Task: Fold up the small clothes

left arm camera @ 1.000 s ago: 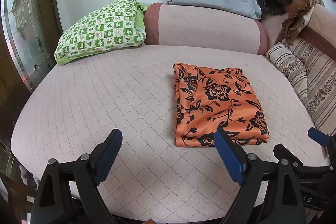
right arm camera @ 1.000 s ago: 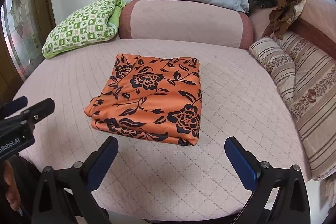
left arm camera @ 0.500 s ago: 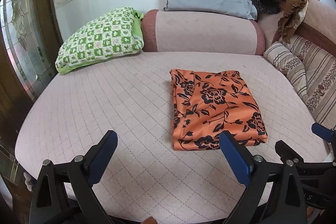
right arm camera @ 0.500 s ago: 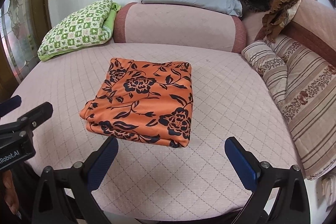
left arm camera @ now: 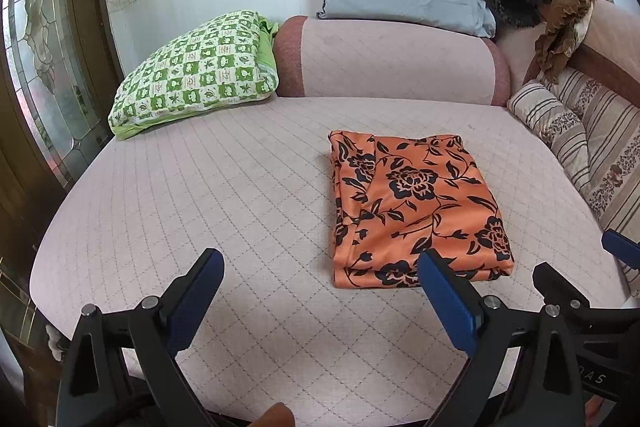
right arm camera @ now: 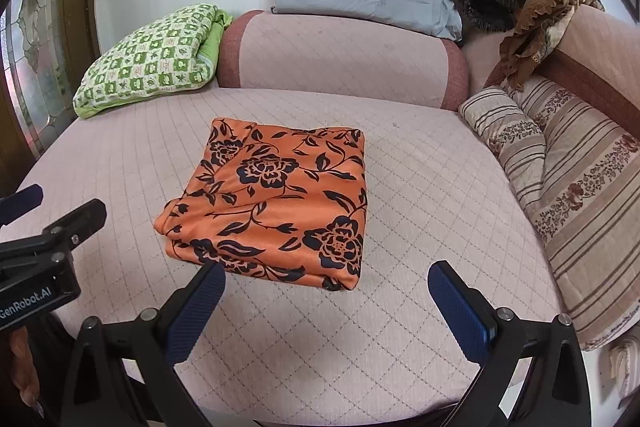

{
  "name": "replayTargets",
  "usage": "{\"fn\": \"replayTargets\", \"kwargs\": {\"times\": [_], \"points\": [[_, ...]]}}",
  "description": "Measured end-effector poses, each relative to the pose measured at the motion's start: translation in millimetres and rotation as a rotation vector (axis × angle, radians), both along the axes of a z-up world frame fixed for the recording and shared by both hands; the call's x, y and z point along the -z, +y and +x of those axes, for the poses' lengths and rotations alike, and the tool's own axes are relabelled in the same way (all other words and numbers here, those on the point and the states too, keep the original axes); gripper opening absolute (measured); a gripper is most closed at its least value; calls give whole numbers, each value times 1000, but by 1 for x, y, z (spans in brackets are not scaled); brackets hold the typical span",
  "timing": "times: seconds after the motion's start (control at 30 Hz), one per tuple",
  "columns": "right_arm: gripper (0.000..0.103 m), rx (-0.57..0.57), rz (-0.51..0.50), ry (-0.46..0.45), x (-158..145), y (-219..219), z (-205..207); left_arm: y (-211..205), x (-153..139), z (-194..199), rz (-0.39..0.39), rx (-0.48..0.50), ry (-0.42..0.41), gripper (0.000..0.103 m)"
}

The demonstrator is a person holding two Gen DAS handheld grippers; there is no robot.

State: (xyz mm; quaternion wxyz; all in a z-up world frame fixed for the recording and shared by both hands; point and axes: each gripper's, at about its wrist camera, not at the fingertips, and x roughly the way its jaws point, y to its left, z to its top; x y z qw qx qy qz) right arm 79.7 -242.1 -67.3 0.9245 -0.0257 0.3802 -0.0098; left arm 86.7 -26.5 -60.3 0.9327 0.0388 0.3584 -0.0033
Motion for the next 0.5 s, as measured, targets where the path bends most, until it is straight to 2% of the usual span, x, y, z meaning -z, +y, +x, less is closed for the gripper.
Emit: {"fn": "replayTargets", "kwargs": {"times": [0.5], "points": [[102,4,-5,4,1,-3,5,-5,-2,4,-5,19,-6,97]]}}
